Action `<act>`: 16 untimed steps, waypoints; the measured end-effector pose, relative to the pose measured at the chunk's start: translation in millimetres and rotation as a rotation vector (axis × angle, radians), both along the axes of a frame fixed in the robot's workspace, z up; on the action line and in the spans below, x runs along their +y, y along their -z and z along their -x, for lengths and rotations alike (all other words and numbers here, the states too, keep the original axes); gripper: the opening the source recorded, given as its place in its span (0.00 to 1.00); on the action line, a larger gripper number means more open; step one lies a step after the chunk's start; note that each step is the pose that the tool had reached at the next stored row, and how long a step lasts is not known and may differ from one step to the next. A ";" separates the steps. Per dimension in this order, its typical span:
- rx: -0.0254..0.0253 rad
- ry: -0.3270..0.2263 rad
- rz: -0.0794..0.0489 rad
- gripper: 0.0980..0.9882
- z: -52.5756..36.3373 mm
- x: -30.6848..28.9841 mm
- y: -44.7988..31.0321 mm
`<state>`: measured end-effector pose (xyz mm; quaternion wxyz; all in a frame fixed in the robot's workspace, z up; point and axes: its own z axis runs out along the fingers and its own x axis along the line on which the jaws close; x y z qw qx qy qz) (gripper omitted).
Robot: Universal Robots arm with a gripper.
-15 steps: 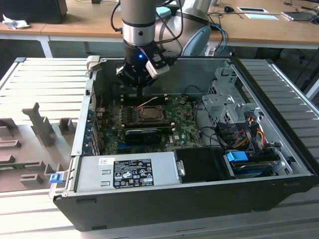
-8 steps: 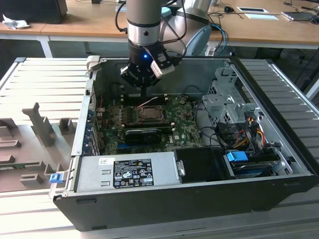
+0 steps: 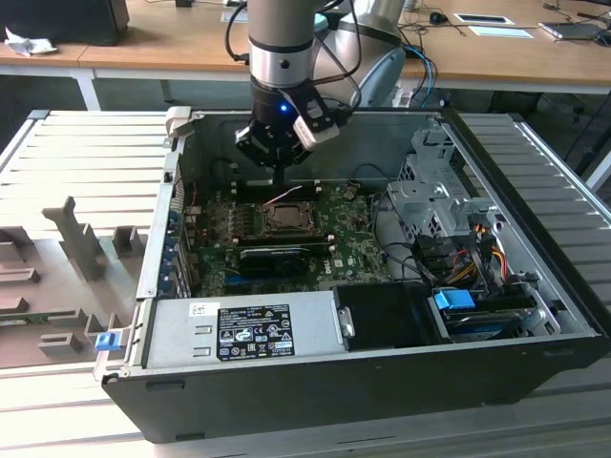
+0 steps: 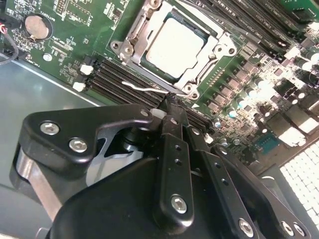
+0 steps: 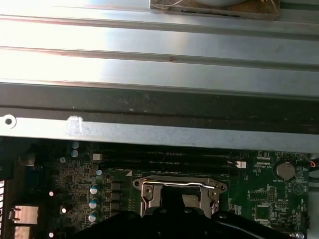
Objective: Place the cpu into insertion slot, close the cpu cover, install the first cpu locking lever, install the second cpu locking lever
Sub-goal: 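Install the first cpu locking lever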
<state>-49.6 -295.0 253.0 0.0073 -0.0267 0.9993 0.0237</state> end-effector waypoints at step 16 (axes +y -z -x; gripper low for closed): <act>0.0001 0.000 -0.080 0.01 -1.8 -1.9 10.0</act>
